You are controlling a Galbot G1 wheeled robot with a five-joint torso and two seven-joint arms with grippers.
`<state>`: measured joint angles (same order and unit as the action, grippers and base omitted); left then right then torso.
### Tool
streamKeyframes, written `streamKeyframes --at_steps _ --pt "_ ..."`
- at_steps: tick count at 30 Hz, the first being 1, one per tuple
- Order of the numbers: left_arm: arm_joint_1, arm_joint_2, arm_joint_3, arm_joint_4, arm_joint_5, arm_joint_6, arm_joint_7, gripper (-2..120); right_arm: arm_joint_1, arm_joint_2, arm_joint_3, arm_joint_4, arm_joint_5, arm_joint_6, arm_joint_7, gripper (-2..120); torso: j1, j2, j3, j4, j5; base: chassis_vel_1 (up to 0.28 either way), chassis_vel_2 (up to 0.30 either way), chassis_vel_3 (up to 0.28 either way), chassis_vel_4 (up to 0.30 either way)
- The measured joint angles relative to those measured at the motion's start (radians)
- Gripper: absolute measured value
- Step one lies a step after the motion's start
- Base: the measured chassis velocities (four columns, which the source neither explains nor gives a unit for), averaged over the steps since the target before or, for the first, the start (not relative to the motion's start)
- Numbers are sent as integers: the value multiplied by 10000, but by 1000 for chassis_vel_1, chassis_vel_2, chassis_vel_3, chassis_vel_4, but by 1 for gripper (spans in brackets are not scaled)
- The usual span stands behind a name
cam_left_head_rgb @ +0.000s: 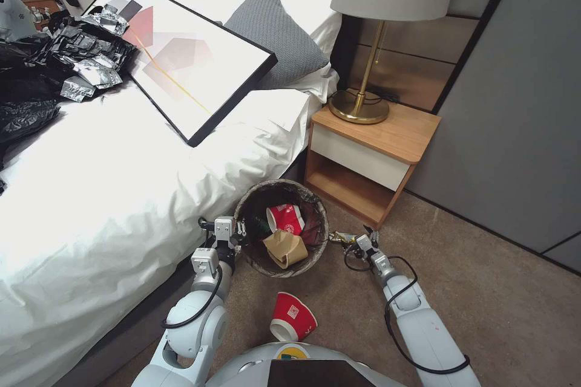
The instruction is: Pick up the trash bin, then pick up the garbage from the floor and place it into the trash bin.
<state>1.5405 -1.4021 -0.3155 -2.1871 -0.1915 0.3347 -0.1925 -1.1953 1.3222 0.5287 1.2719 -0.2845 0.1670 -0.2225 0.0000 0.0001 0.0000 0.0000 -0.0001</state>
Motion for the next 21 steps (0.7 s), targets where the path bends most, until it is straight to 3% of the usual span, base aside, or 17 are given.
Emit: streamKeyframes --at_steps 21 --pt "4 -50 -98 -20 19 29 -21 0 1275 -127 -200 -1902 346 -257 -1021 100 0 0 0 -1 1 0 0 0 0"
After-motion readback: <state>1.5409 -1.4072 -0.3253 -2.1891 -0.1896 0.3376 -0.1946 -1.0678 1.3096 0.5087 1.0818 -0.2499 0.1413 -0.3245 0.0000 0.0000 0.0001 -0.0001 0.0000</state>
